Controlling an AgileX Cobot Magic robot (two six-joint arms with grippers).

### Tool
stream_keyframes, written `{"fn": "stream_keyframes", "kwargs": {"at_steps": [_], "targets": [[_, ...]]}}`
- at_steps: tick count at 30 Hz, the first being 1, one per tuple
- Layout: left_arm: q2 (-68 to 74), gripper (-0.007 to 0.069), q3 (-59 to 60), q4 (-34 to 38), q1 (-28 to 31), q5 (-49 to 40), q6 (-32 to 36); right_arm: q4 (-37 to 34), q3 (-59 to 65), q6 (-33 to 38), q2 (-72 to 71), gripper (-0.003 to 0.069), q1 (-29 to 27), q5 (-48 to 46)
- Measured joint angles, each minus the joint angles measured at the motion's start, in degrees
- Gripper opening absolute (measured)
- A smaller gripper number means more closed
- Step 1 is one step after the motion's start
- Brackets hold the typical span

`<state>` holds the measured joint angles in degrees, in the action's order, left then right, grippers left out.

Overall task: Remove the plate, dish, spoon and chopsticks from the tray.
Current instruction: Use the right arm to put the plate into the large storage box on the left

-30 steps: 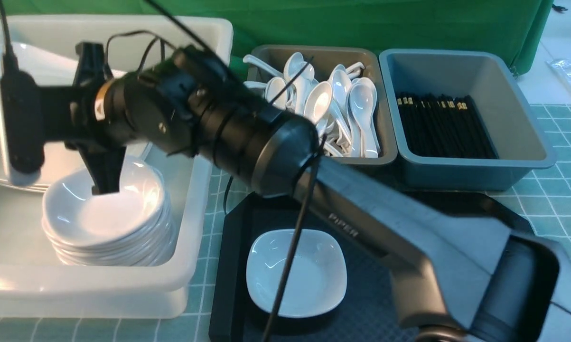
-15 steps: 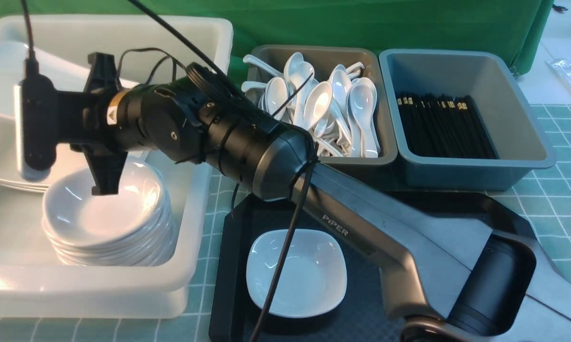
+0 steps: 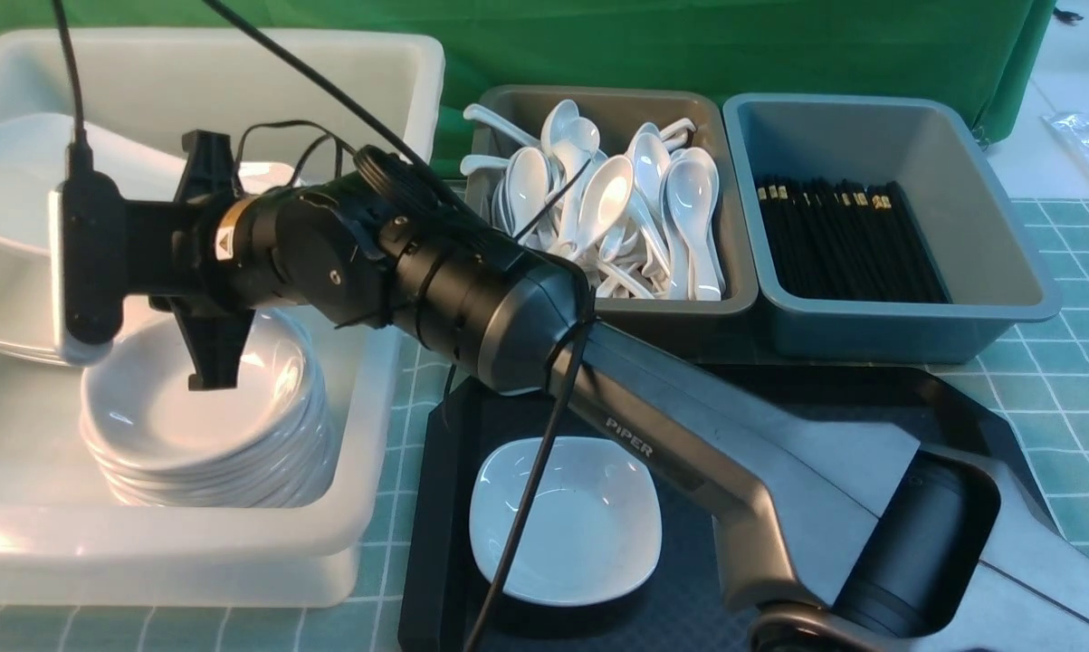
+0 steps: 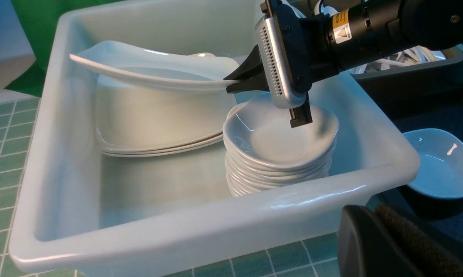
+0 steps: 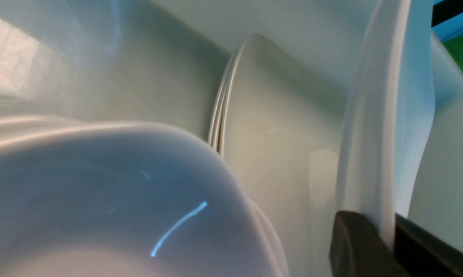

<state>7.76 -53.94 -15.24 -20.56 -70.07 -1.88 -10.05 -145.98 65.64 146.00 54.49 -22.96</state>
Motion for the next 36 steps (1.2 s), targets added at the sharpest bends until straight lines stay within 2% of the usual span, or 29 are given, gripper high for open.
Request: {"fn": "stream_keyframes", "kwargs": {"at_steps": [8, 13, 21, 25, 30, 36], "targets": [[0.0, 0.0018, 0.0, 0.9, 0.0, 0.0, 0.1, 0.0, 0.0, 0.0, 0.0, 0.0078, 0.0, 0.2], [0.0, 0.0018, 0.0, 1.5, 0.0, 0.0, 0.1, 0.0, 0.0, -0.2, 0.0, 0.0124, 0.0, 0.6], [0.0, 0.0018, 0.0, 2.0, 0.0, 0.0, 0.8, 0.1, 0.0, -2.2, 0.0, 0.0155, 0.0, 1.2], [0.0, 0.0018, 0.0, 2.5, 0.0, 0.0, 1.1, 0.1, 0.0, -6.1, 0.0, 0.0226, 0.0, 1.7], [0.0, 0.0018, 0.0, 3.2, 0.0, 0.0, 1.2, 0.1, -0.3, -13.4, -0.3, 0.0388, 0.0, 1.1], [0.0, 0.0018, 0.0, 3.5, 0.0, 0.1, 1.3, 0.1, -0.5, -19.2, -0.5, 0.0422, 0.0, -1.5]]}}
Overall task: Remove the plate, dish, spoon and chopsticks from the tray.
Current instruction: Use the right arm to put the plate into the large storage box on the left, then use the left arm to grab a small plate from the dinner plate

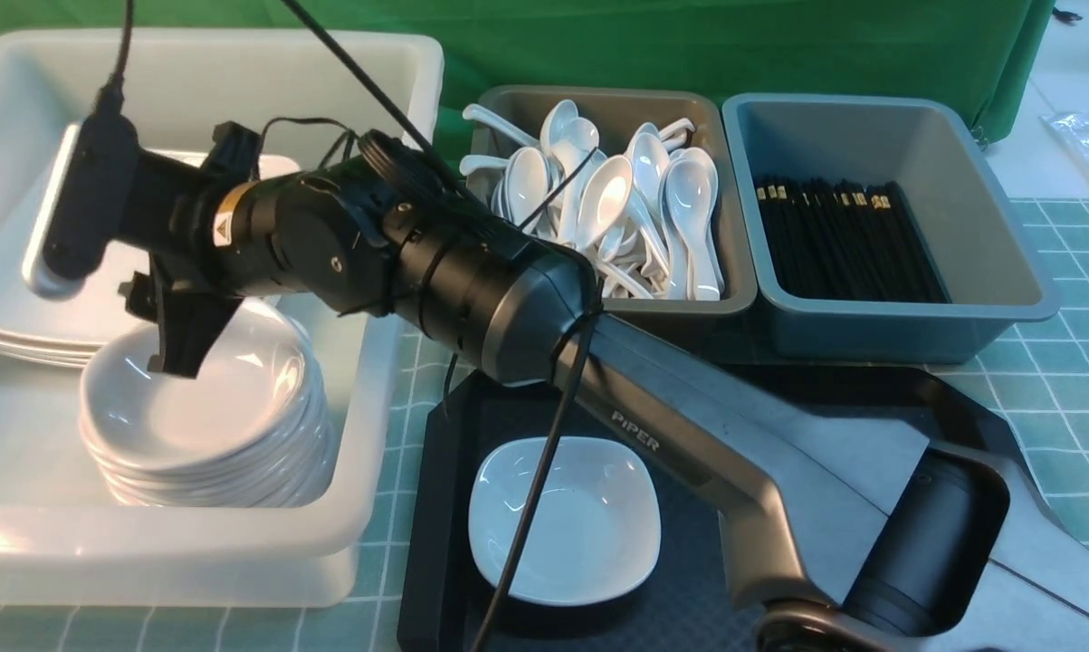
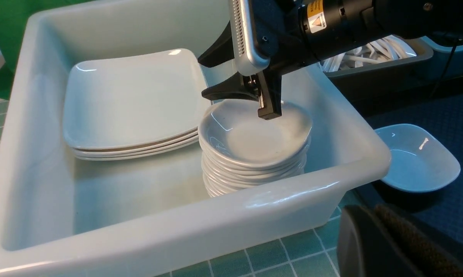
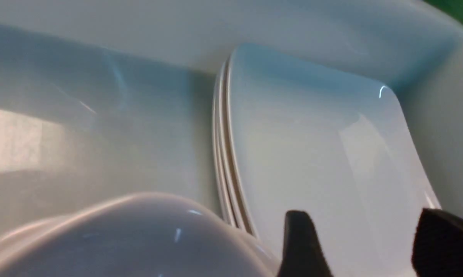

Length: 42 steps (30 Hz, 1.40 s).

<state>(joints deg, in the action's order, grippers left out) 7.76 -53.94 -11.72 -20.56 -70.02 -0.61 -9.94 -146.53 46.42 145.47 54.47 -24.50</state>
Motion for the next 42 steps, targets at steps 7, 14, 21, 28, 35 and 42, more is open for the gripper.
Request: {"fn": "stream_keyframes", "kwargs": {"at_steps": [7, 14, 21, 28, 35, 42], "targets": [[0.1, 0.0018, 0.0, 0.6, 0.0, 0.5, 0.2, 1.1, 0.0, -11.0, -6.5, 0.0375, 0.0, -12.8], [7.7, 0.0018, 0.0, 4.1, 0.0, 0.8, 4.1, 7.2, -0.1, -22.2, -19.6, 0.0095, -0.1, -38.2], [23.3, 0.0018, 0.0, 15.0, 0.0, 7.4, 12.3, 18.9, 3.1, -34.1, -29.8, 0.0018, -0.7, -40.4], [37.2, 0.0018, 0.0, 21.5, -2.0, 10.0, 17.3, 21.9, 30.8, -40.3, -50.0, 0.0019, -3.4, -40.4], [50.0, 0.0018, -0.1, 22.0, -11.7, 19.2, 21.3, 23.6, 67.6, -49.7, -74.3, 0.002, -3.9, -36.6], [70.9, 0.0018, -0.9, 21.4, -24.2, 31.9, 19.8, 23.8, 92.3, -61.0, -95.3, 0.0028, -3.9, -34.7]]}}
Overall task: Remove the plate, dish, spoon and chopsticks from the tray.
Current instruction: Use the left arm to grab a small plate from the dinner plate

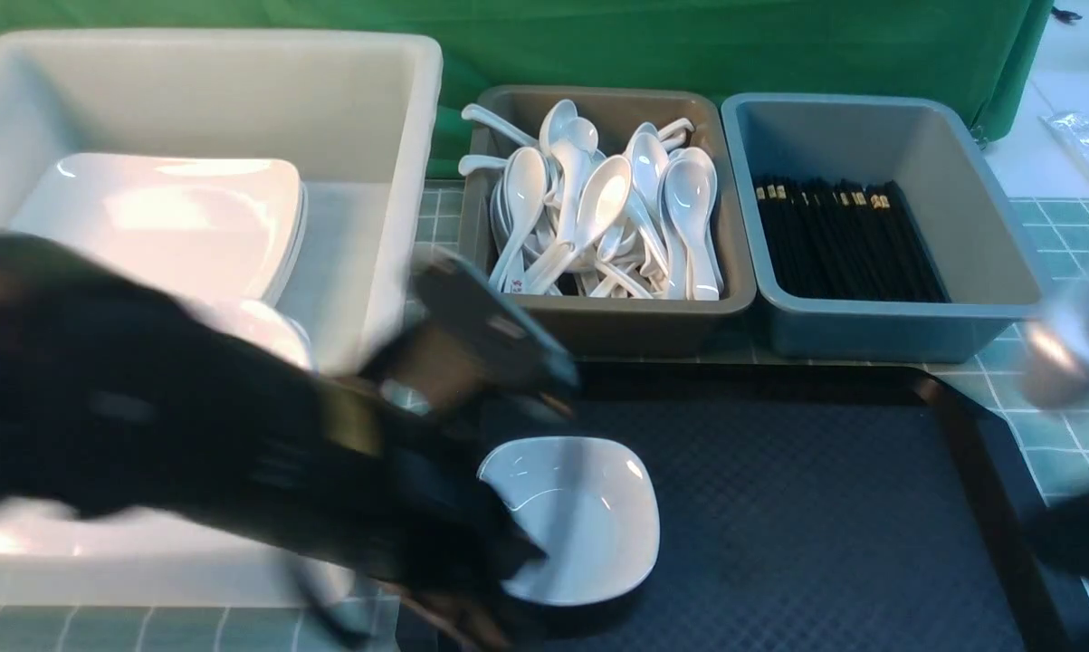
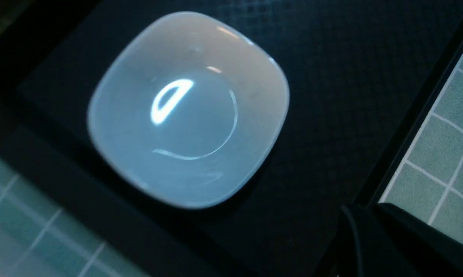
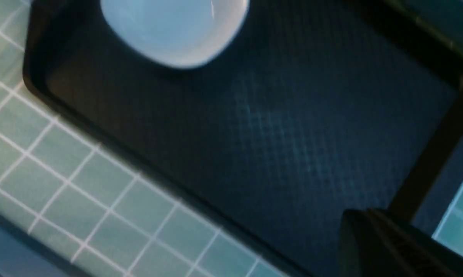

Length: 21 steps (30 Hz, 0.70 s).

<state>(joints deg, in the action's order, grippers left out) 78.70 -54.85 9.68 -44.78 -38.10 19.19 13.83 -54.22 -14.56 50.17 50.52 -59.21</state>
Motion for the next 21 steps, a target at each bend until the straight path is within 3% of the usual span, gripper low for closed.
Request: {"fn": "stream_keyframes", "kwargs": {"at_steps": [7, 11, 14, 17, 21], "targets": [[16.3, 0.0059, -9.8, -9.7, -6.9, 0.7, -11.4, 0.0, 7.8, -2.9, -13.8, 0.0035, 0.0, 0.0], [22.5, 0.0148, -15.4, -14.0, -7.3, -1.5, -15.2, 0.0, 8.1, -2.9, -18.5, 0.0035, 0.0, 0.1], [27.4, 0.0302, -19.6, -16.2, -7.2, -2.2, -17.9, 0.0, 8.2, -2.9, -21.4, 0.0035, 0.0, 0.1], [30.5, 0.0407, -21.6, -18.1, -7.0, -2.0, -20.3, 0.0, 8.4, -2.9, -22.1, 0.0035, 0.0, -0.4], [33.9, 0.0481, -22.4, -24.1, -6.4, -1.6, -25.6, 0.0, 8.5, -2.9, -22.1, 0.0035, 0.0, -1.2]]}}
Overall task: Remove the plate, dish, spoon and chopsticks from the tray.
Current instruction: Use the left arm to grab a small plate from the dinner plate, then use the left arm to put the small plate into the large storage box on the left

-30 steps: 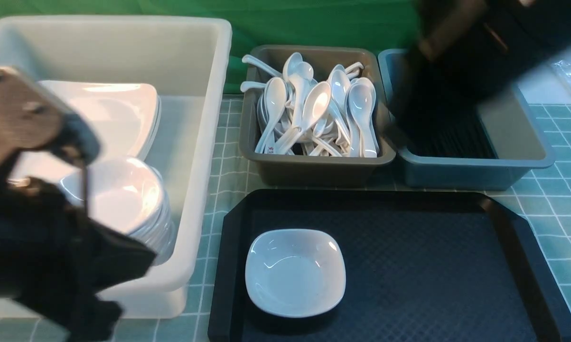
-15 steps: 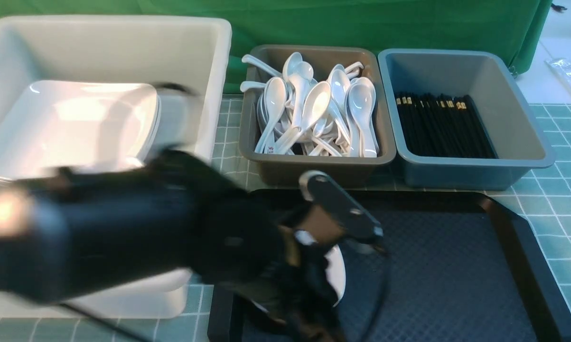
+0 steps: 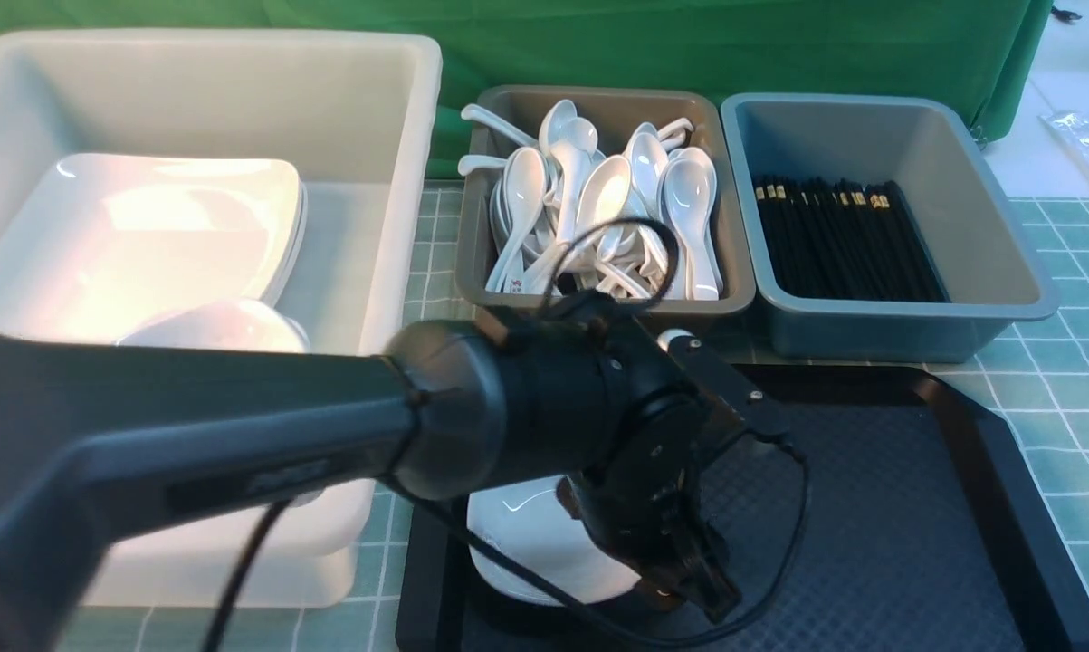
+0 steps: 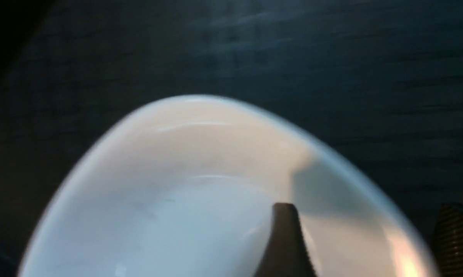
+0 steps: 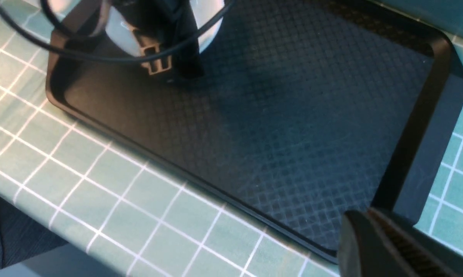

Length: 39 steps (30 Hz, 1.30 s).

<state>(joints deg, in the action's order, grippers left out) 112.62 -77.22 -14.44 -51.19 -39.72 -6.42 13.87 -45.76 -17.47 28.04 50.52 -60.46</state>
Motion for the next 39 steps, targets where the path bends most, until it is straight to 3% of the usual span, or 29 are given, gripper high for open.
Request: {"fn": "stream_keyframes", "kwargs": {"at_steps": [4, 11, 16, 19, 24, 28, 33, 39], "targets": [[2.1, 0.0461, -0.1, -2.4, 0.3, 0.1, -1.9, 0.0, 0.1, 0.0, 0.0, 0.0042, 0.0, -0.1], [1.9, 0.0209, -0.5, -2.6, 0.2, -0.4, -2.1, 0.0, 0.1, 0.0, 0.0, 0.0053, 0.0, -0.1], [-1.9, 0.0136, -0.7, 2.7, -0.7, -2.9, 2.3, 0.0, 0.1, 0.0, 0.0, 0.0057, 0.0, 0.0], [-9.1, 0.0041, -0.6, 6.4, -4.7, -5.5, 3.9, 0.0, 0.1, 0.0, 0.0, 0.0064, 0.0, 0.4], [-22.9, 0.0023, -0.6, 4.3, -8.8, -7.7, 4.6, 0.0, 0.1, 0.1, 0.0, 0.0067, 0.0, 2.7], [-32.5, 0.0023, -0.6, -2.8, -8.5, -15.0, 4.6, 0.0, 0.1, 0.1, 0.0, 0.0069, 0.0, 6.4], [-41.1, 0.0022, 3.3, -10.0, -4.6, -21.9, 4.7, 0.0, 0.1, 0.1, 0.0, 0.0069, 0.0, 9.1], [-45.3, 0.0022, 12.7, -17.1, 4.7, -21.5, 5.0, 0.0, 0.1, 0.0, 0.0, 0.0069, 0.0, 9.7]]}}
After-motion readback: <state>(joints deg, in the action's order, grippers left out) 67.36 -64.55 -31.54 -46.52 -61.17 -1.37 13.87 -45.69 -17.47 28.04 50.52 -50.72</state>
